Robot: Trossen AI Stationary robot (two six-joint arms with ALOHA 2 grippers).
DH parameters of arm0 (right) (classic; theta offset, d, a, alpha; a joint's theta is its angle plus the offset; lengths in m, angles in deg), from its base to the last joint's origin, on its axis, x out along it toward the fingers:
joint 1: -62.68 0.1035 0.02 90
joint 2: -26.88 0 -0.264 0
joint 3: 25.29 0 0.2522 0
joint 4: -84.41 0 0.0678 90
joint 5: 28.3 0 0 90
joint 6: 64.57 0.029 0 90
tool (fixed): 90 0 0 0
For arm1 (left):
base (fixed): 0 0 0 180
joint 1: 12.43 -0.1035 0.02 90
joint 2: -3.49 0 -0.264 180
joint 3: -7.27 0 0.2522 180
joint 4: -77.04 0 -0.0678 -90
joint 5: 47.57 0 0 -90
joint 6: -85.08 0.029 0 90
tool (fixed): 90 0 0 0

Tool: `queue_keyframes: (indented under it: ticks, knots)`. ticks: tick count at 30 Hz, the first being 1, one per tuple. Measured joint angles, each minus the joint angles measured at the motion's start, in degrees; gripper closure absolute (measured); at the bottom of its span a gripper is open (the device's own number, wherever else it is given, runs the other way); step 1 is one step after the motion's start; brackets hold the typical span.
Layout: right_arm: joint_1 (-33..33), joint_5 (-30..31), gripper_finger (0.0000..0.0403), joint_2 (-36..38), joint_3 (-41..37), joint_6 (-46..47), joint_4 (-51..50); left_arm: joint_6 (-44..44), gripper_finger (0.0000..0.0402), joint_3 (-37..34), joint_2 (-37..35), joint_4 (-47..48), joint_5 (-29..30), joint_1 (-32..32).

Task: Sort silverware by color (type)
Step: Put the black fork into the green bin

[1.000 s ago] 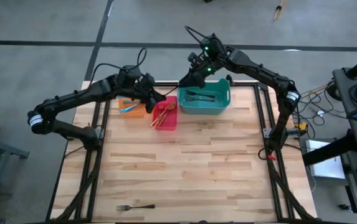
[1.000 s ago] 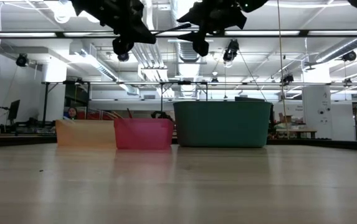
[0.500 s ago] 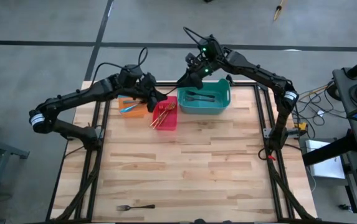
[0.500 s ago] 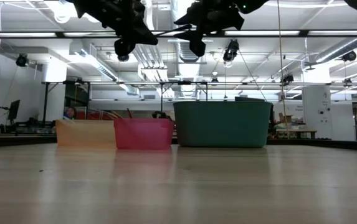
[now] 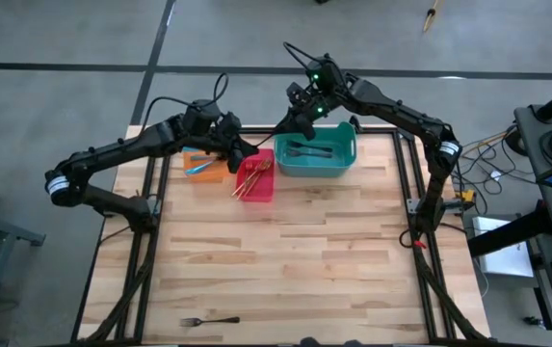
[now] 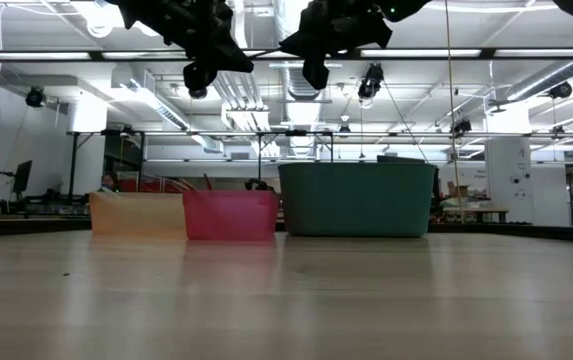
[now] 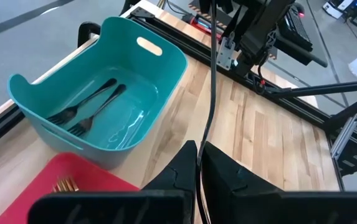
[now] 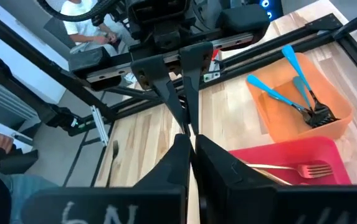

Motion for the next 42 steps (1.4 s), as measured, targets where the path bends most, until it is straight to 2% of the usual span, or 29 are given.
queue_keyframes:
  ticks: [5, 8, 12, 20, 26, 36, 42]
  knots:
    - [-0.71, -0.01, 0.0393, 0.0, 0.0, 0.34, -0.08, -0.99, 0.04, 0.0, 0.0, -0.29, 2.63, 0.09]
    - [-1.64, -0.02, 0.0393, 0.0, 0.0, 1.77, -0.18, -0.32, 0.0384, 0.0, 0.0, -0.61, 3.11, -0.4]
    - [-3.44, 0.12, 0.0394, 0.0, 0.0, 3.01, -0.37, -0.17, 0.034, 0.0, -0.02, -0.04, 4.89, -1.16]
    - [-7.09, 2.12, 0.0394, -2.65, -0.04, 5.83, -0.46, 0.97, 0.0227, -0.02, -0.72, 0.39, 15.76, -1.16]
    - [-10.3, 6.77, 0.0394, -4.67, -0.07, 9.87, -3.61, 0.97, 0.0176, -0.02, -2.21, 3.51, 18.62, -1.2]
    - [-15.25, 9.58, 0.0394, -5.04, -1.09, 8.59, -9.99, -0.66, 0.0161, -0.02, -3.86, 5.62, 19.54, -1.25]
    - [-15.82, 12.19, 0.0394, -3.25, -1.31, 4.42, -16.14, -1.26, 0.0161, -0.02, -4.07, 5.75, 19.54, -1.25]
